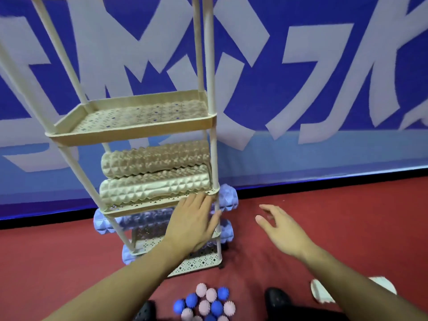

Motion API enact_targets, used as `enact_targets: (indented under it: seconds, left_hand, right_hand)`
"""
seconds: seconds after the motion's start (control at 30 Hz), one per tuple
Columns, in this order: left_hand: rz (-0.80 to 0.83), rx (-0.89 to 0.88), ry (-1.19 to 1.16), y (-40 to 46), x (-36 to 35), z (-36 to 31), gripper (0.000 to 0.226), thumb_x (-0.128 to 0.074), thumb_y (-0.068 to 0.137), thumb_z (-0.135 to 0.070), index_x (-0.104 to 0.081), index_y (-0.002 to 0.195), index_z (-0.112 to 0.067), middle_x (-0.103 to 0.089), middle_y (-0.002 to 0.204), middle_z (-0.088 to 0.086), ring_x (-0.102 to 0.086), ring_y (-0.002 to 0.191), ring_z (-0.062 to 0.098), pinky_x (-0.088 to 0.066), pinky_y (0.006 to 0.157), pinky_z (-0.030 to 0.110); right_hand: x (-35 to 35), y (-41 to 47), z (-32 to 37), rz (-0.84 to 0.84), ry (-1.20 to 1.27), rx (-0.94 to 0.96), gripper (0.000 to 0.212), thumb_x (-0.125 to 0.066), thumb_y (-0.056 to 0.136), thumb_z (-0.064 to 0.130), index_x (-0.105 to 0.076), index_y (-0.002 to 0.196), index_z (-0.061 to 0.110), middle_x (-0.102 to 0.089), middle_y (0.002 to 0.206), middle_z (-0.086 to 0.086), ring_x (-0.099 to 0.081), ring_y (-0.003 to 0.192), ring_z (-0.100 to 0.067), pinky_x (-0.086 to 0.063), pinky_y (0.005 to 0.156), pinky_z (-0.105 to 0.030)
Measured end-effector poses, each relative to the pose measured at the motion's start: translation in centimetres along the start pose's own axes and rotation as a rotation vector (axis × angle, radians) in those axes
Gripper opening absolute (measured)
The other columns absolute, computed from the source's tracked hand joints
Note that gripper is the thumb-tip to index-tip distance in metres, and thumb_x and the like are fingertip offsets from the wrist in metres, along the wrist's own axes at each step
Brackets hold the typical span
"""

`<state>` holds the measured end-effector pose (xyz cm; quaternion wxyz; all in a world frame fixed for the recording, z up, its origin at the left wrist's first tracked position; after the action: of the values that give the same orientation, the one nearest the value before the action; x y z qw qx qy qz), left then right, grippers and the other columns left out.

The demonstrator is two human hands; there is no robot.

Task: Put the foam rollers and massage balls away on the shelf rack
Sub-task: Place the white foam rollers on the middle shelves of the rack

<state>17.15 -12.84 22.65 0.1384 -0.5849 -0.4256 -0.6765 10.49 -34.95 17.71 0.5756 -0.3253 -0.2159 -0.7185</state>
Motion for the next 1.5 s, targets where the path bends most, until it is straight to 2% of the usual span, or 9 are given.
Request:
enact_targets:
  seconds: [0.13,0.53,0.77,0.87,0.97,1.1,1.23,1.4,1.5]
  left_hand:
    - [0.139,0.008,-0.063,0.3,-6.2,-4.9,0.043,-0.036,0.101,-0.053,-0.06,0.117,-0.02,-0.058,0.108,-0.002,-0.053,0.097,0.025,-0.044,0.085,0.039]
    - [0.491,-0.086,-0.256,1.2,-24.9,-18.4,0.054,-0.033,0.099,-0.057,-0.053,0.13,-0.018,-0.053,0.119,0.005,-0.056,0.104,0.03,-0.049,0.09,0.047]
    - [0.616,-0.025,-0.45,0.9,-33.6,-18.8,0.048,-0.04,0.103,-0.051,-0.046,0.141,-0.021,-0.048,0.134,0.003,-0.048,0.124,0.026,-0.039,0.11,0.043]
    - [0.67,-0.003,-0.48,0.2,-36.7,-17.6,0.054,-0.034,0.101,-0.056,-0.046,0.139,-0.021,-0.05,0.134,0.003,-0.05,0.126,0.028,-0.04,0.111,0.045]
    - [0.73,0.047,-0.493,-1.6,-39.3,-16.4,0.058,-0.032,0.098,-0.059,-0.047,0.139,-0.021,-0.05,0.135,0.002,-0.049,0.128,0.028,-0.038,0.112,0.045]
    - [0.802,0.098,-0.48,-4.2,-41.5,-15.4,0.051,-0.036,0.101,-0.055,-0.047,0.137,-0.021,-0.049,0.133,0.002,-0.05,0.126,0.026,-0.04,0.109,0.043]
    - [0.848,0.138,-0.477,-5.5,-42.1,-14.6,0.047,-0.04,0.101,-0.052,-0.047,0.137,-0.022,-0.048,0.132,0.001,-0.05,0.125,0.026,-0.039,0.108,0.041]
    - [0.801,0.085,-0.463,-3.7,-38.1,-14.0,0.048,-0.038,0.101,-0.054,-0.045,0.138,-0.023,-0.048,0.134,-0.001,-0.048,0.129,0.024,-0.04,0.109,0.043]
    - [0.738,0.05,-0.442,-1.2,-33.7,-13.3,0.053,-0.034,0.1,-0.059,-0.044,0.14,-0.025,-0.047,0.131,-0.001,-0.05,0.126,0.025,-0.042,0.108,0.048]
  right_hand:
    - [1.1,-0.7,-7.6,0.083,-0.194,-0.073,0.052,-0.053,0.101,0.047,-0.047,0.147,0.023,-0.051,0.142,0.004,-0.05,0.134,-0.015,-0.036,0.113,-0.032]
    - [0.5,-7.3,-34.2,0.213,-0.177,-0.503,0.063,-0.073,0.091,0.038,-0.049,0.146,0.018,-0.05,0.148,-0.009,-0.049,0.134,-0.026,-0.037,0.111,-0.034]
    - [-4.3,-3.6,-42.5,0.334,-0.177,-0.45,0.068,-0.078,0.086,0.034,-0.05,0.145,0.018,-0.054,0.142,-0.006,-0.047,0.134,-0.028,-0.037,0.111,-0.037]
    - [-7.4,-1.8,-45.7,0.445,-0.278,-0.415,0.08,-0.078,0.082,0.044,-0.041,0.151,0.024,-0.043,0.155,-0.001,-0.03,0.147,-0.028,-0.026,0.119,-0.04]
    - [-11.1,-1.1,-48.4,0.581,-0.501,-0.397,0.101,-0.076,0.081,0.052,-0.016,0.16,0.033,-0.017,0.167,0.009,-0.005,0.156,-0.022,-0.01,0.124,-0.056]
    - [-13.1,0.5,-49.2,0.536,-0.674,-0.368,0.102,-0.08,0.075,0.051,-0.021,0.156,0.034,-0.031,0.156,0.008,-0.021,0.148,-0.018,-0.003,0.119,-0.068]
    - [-13.1,0.7,-49.3,0.484,-0.702,-0.315,0.104,-0.088,0.062,0.053,-0.034,0.149,0.029,-0.045,0.144,0.005,-0.037,0.138,-0.022,-0.003,0.121,-0.061]
    - [-10.0,-0.4,-46.4,0.227,-0.561,-0.243,0.093,-0.089,0.063,0.047,-0.045,0.142,0.027,-0.052,0.134,0.004,-0.044,0.132,-0.024,-0.01,0.123,-0.055]
    - [-6.2,-0.1,-42.5,0.013,-0.299,-0.28,0.094,-0.091,0.063,0.046,-0.047,0.142,0.022,-0.054,0.133,0.0,-0.048,0.128,-0.027,-0.027,0.117,-0.049]
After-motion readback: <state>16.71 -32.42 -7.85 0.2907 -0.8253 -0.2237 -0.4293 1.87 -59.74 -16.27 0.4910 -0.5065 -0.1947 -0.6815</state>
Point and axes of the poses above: each hand's wrist, its own y-axis towards the middle knuckle, its own x-axis out of the back of the hand, z = x × y, the point moved 7 cm from there along y, towards the middle knuckle
